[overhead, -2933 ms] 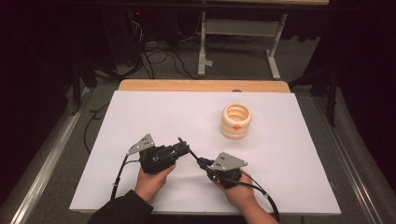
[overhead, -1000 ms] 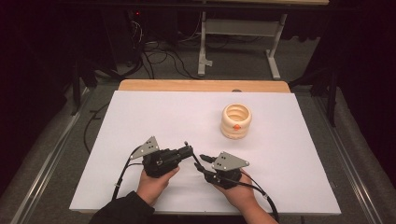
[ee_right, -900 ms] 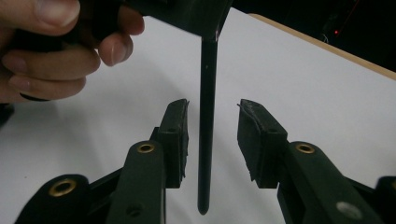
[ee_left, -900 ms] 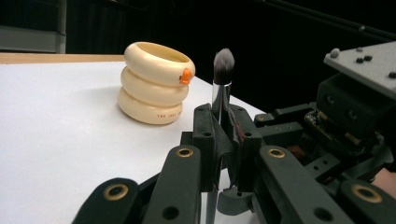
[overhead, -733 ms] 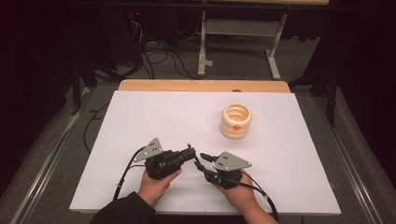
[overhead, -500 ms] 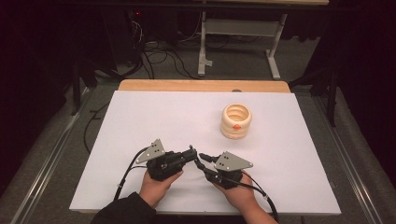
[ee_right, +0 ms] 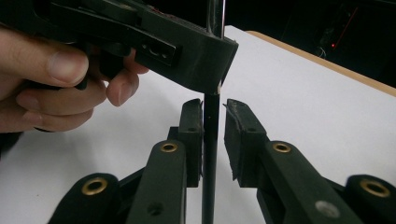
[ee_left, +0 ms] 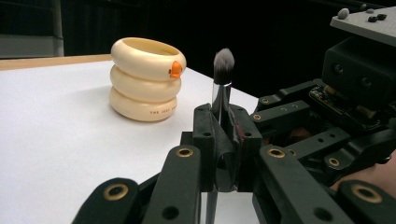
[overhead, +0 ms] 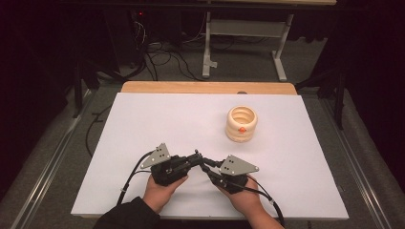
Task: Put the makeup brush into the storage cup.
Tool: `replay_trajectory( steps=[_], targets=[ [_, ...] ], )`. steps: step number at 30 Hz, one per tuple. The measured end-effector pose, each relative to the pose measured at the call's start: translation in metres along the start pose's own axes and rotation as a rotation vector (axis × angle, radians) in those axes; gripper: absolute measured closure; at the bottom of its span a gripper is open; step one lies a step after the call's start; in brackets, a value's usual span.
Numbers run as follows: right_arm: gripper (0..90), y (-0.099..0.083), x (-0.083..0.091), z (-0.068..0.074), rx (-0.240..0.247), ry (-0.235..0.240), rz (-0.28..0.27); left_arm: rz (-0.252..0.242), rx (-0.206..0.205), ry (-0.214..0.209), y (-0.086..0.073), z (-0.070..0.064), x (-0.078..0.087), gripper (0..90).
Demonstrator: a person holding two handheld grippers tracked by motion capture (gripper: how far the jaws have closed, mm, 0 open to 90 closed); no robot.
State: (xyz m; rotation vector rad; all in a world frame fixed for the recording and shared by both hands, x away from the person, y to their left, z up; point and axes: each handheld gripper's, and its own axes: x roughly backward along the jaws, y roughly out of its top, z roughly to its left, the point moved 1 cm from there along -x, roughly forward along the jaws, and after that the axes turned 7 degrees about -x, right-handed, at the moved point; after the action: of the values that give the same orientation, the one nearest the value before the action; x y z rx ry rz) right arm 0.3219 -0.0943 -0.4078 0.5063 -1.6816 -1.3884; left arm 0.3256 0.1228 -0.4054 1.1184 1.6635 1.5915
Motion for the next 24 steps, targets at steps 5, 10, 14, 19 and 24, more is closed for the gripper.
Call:
replay_trajectory(
  steps=[5,10,14,19,24],
  targets=[
    [81.5,0.0003,0.0004,0.0005,0.003,0.004,-0.002,-0.001,-0.001,-0.002,0.0003,-0.0008,0.0,82.8],
    [83.7,0.0003,0.0007,0.001,0.003,0.004,0.0,-0.002,-0.001,-0.001,0.0001,-0.0011,-0.0005,82.8],
    [84.7,0.0003,0.0006,0.0011,0.006,0.003,0.0,0.001,-0.001,-0.001,0.0002,-0.0009,-0.0002,82.8],
    [84.9,0.0003,0.0007,0.0009,0.009,0.003,0.0,0.001,0.001,-0.002,0.0002,-0.0008,-0.0003,82.7],
    [85.2,0.0002,0.0005,0.0009,0.012,0.002,-0.002,0.004,0.003,-0.001,0.0002,-0.0007,-0.0003,81.9]
  ],
)
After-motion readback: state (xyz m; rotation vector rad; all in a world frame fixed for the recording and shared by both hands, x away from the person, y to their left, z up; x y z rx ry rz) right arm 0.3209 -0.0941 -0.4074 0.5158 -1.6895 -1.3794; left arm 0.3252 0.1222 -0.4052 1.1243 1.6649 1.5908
